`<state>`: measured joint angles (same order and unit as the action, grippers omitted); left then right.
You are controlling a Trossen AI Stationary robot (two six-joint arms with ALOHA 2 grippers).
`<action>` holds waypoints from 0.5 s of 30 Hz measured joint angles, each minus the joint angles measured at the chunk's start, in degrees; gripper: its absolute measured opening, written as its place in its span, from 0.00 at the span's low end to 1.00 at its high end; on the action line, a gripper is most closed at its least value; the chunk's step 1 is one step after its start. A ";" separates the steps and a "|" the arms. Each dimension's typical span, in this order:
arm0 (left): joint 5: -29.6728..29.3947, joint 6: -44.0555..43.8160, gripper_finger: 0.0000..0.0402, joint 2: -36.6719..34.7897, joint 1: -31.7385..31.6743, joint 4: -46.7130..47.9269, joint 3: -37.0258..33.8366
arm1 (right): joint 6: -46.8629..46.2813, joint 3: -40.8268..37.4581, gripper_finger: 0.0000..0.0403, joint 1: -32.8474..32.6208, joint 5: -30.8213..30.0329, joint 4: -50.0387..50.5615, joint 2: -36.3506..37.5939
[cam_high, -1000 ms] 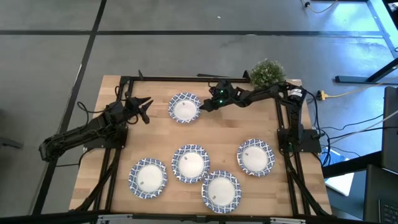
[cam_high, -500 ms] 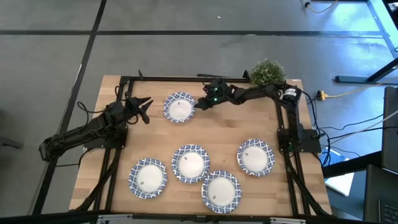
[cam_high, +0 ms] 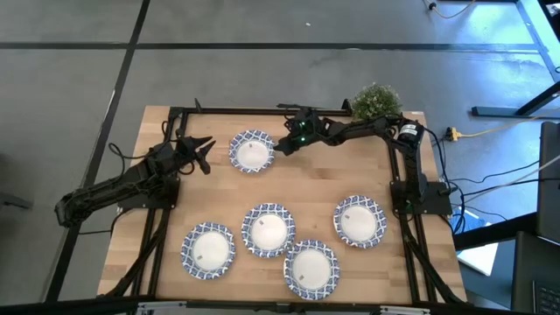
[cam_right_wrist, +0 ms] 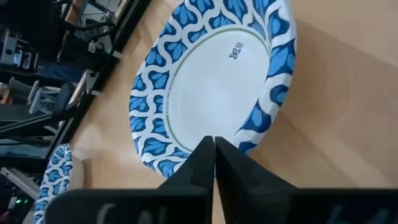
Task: Nest bowls inside each other
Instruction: Stack the bowl on top of the other blue bowls
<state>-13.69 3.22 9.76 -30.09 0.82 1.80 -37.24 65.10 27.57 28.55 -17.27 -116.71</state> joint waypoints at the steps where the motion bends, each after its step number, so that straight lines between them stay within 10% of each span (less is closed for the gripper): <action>1: 0.02 0.00 0.21 0.01 0.02 0.00 0.00 | -0.02 0.00 0.04 0.00 0.18 0.22 0.00; 15: 0.01 0.00 0.21 0.02 0.00 0.00 0.02 | -1.50 -0.02 0.30 -0.02 0.13 3.48 0.00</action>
<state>-13.68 3.22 9.78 -30.09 0.82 1.82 -38.74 65.08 27.55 28.68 -13.79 -116.71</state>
